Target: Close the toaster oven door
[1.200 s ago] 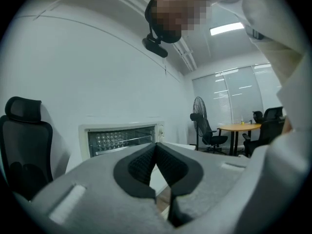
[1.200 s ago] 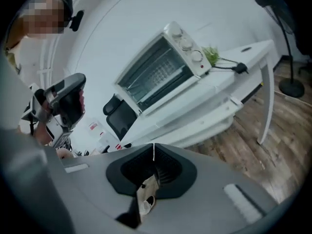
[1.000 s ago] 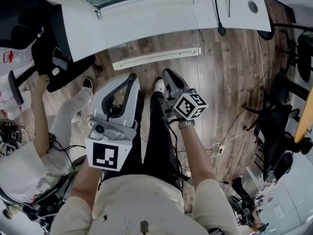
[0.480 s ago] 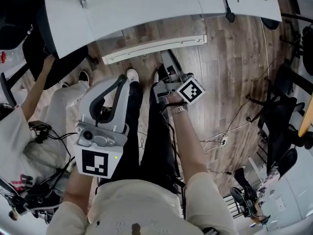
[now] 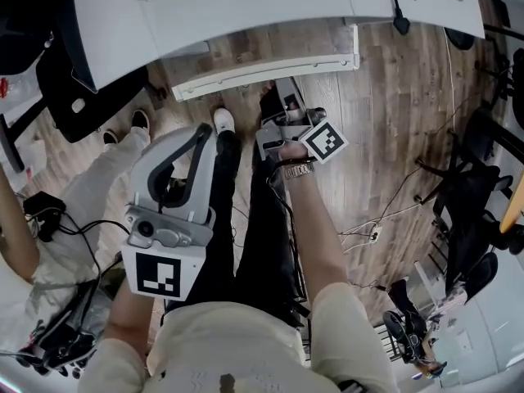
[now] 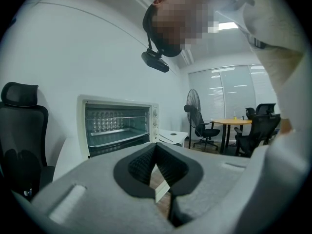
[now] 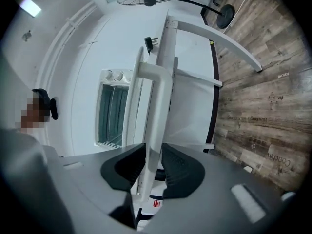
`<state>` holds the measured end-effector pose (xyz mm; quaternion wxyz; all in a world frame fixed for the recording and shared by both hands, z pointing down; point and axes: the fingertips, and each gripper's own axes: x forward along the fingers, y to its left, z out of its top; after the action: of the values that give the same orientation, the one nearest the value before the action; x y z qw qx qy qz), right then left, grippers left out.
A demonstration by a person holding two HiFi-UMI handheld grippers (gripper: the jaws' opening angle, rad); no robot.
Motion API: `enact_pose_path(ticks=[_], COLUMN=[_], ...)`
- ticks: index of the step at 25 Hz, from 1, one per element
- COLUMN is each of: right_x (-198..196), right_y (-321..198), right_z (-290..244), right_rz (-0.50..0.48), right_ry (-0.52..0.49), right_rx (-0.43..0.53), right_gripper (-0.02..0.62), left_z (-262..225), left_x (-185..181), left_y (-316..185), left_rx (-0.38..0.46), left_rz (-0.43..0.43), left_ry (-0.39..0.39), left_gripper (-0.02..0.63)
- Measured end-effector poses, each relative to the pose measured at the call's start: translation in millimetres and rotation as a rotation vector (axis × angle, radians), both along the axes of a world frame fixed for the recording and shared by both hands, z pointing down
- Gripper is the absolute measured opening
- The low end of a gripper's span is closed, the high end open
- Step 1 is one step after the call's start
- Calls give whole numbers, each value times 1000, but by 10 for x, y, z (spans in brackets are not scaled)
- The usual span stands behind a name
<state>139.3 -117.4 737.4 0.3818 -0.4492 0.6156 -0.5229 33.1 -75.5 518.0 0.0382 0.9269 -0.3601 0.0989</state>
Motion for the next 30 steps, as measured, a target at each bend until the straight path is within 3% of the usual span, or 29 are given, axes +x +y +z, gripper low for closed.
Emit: enact_pose_path(ticks=[12,30], right_x=[-24,-13], right_y=[-135,-55], right_z=[24,-174], right_rz=[-12,-24], right_ry=[-73,-94], right_rx=[59,-6], right_gripper=[97,91], left_z=[265,33], left_x=[-36,-39], left_y=[67,57], left_rx=[-37,-11], left_rz=[-20,-60], left_ry=[-19,3], left_gripper=[4,4])
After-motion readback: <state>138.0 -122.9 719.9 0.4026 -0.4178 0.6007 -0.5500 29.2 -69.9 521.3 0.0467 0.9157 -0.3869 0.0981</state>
